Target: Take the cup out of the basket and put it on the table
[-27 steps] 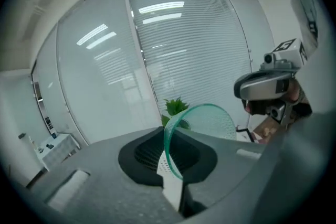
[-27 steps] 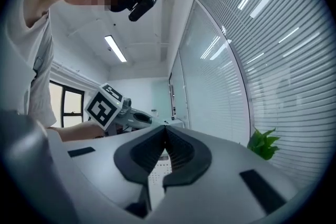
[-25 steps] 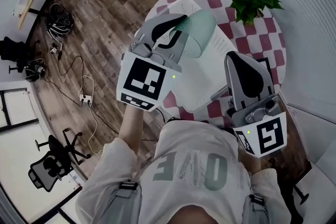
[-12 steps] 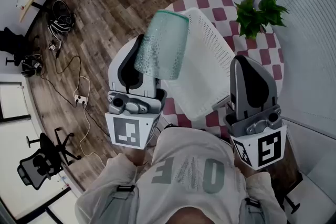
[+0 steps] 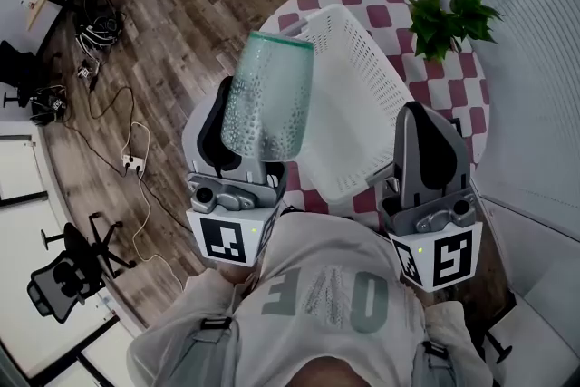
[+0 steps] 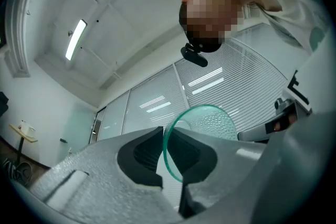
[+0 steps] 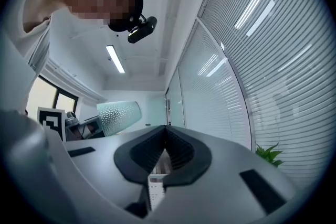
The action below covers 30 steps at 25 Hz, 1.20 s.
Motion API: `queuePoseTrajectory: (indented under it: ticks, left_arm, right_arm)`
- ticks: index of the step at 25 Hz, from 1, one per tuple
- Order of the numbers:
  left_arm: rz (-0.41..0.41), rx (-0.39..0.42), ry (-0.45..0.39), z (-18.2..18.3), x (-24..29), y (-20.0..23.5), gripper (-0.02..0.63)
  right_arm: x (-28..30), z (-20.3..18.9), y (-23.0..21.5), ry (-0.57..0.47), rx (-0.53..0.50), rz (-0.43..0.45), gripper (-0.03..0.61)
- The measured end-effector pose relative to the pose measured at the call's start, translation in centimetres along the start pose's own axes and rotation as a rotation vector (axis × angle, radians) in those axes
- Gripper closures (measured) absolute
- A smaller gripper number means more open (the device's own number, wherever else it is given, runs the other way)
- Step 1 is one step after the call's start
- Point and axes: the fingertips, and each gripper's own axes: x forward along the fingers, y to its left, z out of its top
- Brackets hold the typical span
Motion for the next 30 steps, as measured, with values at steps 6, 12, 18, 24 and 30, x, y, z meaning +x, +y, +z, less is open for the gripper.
queuePoseTrajectory:
  ticks: [6,12,18,24,30]
  left_arm:
    - [-0.026,-0.031,0.043,-1.0,0.2,-0.5,0.592]
    - [-0.045,-0.031,0.042,-1.2,0.4,-1.2,0.592]
    - [-0.049,-0.038,0.061,-1.6,0.4,-1.5,0.592]
    - [-0.051,-0.026,0.05,-1.5,0.5,-1.7,0.592]
    - [-0.046,-0.018,0.025,-0.6,0.7,-1.8,0.592]
  right_arm:
    - [0.0,-0.3,0.6,0.029,-0.035,0.02,0.569]
    - [-0.4,-0.4,-0.3,0.021,-0.028,-0.008,0.569]
    - [-0.8,-0.6,-0.5,0.029,-0.012,-0.014,0.569]
    - [-0.9,-0.8,-0.8,0.029,-0.007,-0.018,0.569]
    - [-0.9,-0.5,-1.1,0.022,-0.02,-0.018,0.569]
